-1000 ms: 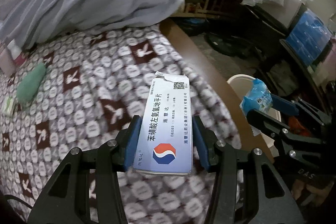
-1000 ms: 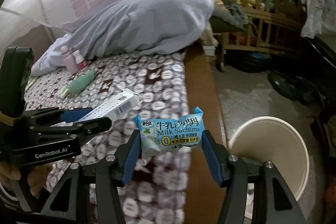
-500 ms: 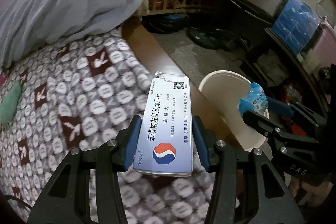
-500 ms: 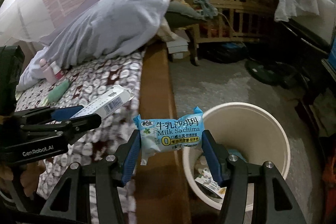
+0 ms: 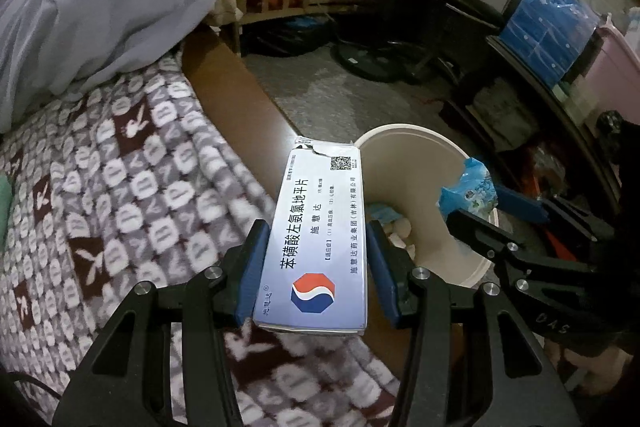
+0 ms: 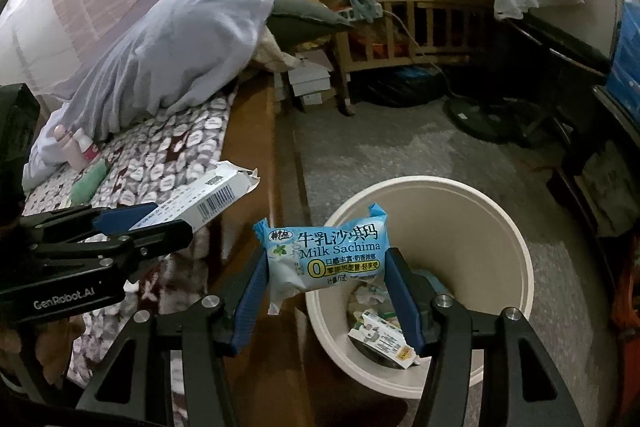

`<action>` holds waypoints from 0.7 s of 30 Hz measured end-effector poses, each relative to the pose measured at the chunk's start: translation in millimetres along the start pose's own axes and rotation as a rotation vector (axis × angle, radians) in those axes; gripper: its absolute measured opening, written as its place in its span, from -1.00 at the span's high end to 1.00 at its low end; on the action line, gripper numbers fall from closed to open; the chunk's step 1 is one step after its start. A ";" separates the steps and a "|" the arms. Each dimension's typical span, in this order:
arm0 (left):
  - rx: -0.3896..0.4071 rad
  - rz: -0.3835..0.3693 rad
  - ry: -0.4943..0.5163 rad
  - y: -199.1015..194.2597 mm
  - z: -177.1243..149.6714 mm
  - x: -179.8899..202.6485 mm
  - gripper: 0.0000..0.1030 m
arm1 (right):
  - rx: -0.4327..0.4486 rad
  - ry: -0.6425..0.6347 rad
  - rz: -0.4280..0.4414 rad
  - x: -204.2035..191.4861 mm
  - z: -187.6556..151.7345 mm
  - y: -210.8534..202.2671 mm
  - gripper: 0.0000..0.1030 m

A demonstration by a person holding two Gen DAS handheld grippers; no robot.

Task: Collect trash
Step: 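Carry the medicine box and Milk Sachima packet over the cream bucket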

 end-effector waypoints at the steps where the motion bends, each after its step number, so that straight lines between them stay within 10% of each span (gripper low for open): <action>1: -0.002 -0.002 0.002 1.2 0.9 2.1 0.09 | -0.001 0.002 -0.003 1.5 -0.7 0.4 -0.10; 21: -0.032 -0.021 0.038 18.9 3.7 22.3 0.09 | -0.026 0.046 -0.030 26.3 -12.1 3.9 -0.10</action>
Point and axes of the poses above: each gripper's, at about its wrist camera, not at the fingertips, and y roughly the way its jaws point, x to its right, z to its top, the point moved 1 cm from there along y, roughly the way its jaws point, and after that the axes turned 10 degrees about -y, right-handed, at the moved point
